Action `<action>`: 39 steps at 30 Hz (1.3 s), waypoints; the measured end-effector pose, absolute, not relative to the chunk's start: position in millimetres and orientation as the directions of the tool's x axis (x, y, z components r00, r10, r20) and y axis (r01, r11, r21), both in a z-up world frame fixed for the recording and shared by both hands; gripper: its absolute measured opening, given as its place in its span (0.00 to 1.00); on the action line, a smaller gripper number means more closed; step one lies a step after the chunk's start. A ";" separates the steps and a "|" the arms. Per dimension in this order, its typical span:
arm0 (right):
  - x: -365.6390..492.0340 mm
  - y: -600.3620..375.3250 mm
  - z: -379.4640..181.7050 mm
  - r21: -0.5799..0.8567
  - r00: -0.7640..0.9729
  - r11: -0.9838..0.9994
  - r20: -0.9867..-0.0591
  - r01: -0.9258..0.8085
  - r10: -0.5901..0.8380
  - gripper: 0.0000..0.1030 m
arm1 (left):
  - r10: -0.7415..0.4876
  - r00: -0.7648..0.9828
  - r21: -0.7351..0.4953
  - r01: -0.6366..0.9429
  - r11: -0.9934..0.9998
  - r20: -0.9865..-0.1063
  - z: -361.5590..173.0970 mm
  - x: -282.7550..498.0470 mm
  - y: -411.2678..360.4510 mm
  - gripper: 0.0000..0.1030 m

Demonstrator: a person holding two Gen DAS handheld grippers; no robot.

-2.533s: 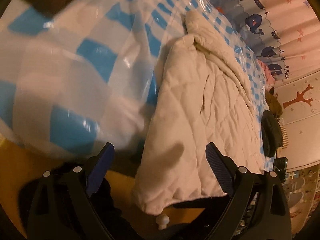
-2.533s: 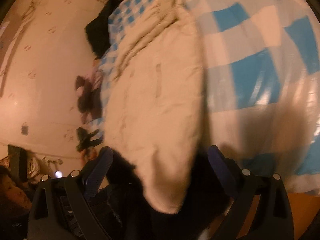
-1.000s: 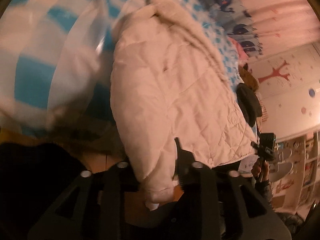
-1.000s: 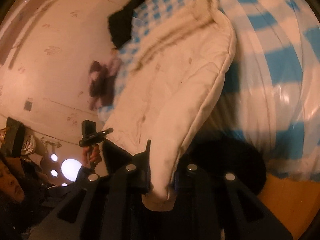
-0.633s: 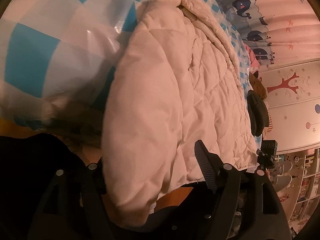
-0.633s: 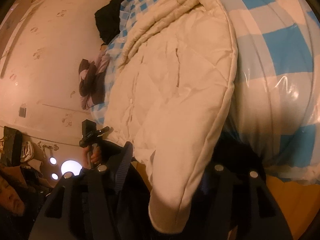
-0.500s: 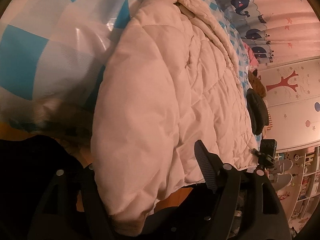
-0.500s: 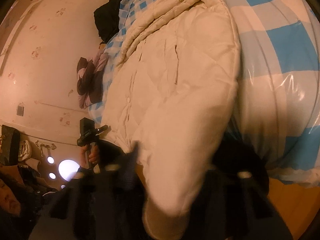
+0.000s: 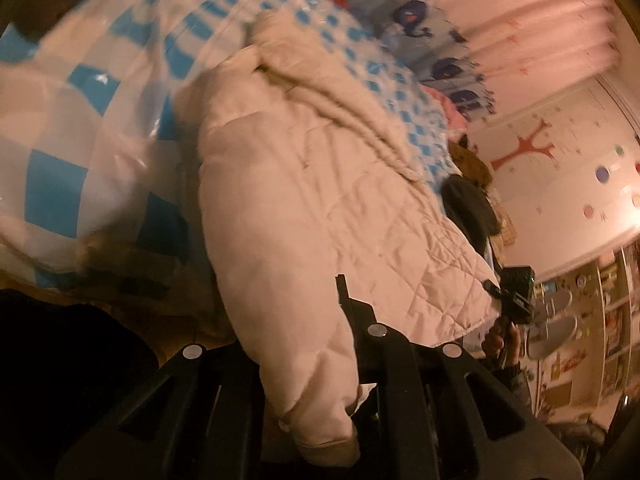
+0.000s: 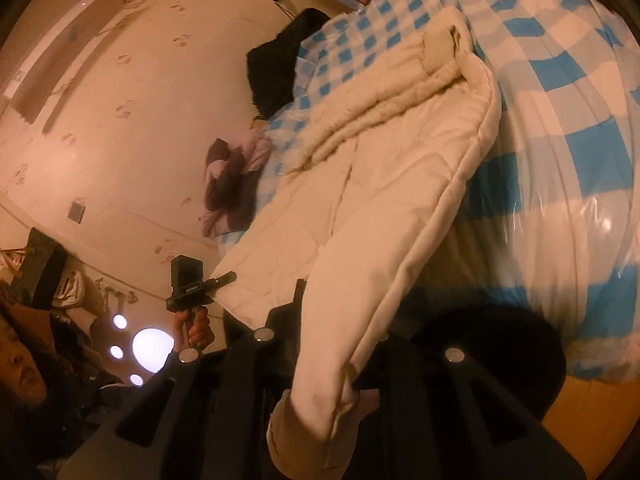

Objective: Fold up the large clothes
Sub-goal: 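Lift the hem with both grippers and carry it toward the collar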

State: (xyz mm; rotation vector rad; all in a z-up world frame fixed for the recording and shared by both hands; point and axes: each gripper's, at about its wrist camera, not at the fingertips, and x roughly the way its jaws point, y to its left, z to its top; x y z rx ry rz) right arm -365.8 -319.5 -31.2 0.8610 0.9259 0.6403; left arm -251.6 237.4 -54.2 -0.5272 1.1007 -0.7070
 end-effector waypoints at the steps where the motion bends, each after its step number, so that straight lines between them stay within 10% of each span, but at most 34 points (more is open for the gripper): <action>1: -372.3 -322.3 -32.9 0.853 0.467 0.513 -0.415 -0.100 0.781 0.14 | -0.741 0.265 -0.692 0.268 0.671 -0.616 -51.7 -257.3 236.4 0.10; 10: -370.3 -315.1 -75.3 0.849 0.368 0.529 -0.495 0.010 0.787 0.37 | -0.693 0.146 -0.679 0.142 0.721 -0.706 -115.4 -252.1 228.5 0.47; 12: -369.7 -313.3 -74.0 0.847 0.377 0.531 -0.492 -0.001 0.785 0.35 | -0.696 0.152 -0.681 0.145 0.718 -0.702 -121.1 -252.3 225.5 0.42; 14: -372.6 -314.7 -71.0 0.852 0.406 0.523 -0.473 -0.013 0.782 0.18 | -0.699 0.166 -0.682 0.154 0.715 -0.696 -120.2 -257.2 227.7 0.15; 17: -380.7 -316.7 -64.0 0.866 0.456 0.498 -0.428 -0.039 0.780 0.15 | -0.710 0.207 -0.689 0.170 0.704 -0.674 -107.5 -262.4 234.8 0.09; 39: -426.0 -346.9 -39.3 0.947 0.630 0.180 0.029 -0.266 0.776 0.15 | -0.770 0.333 -0.668 0.383 0.638 -0.545 0.5 -287.2 252.7 0.06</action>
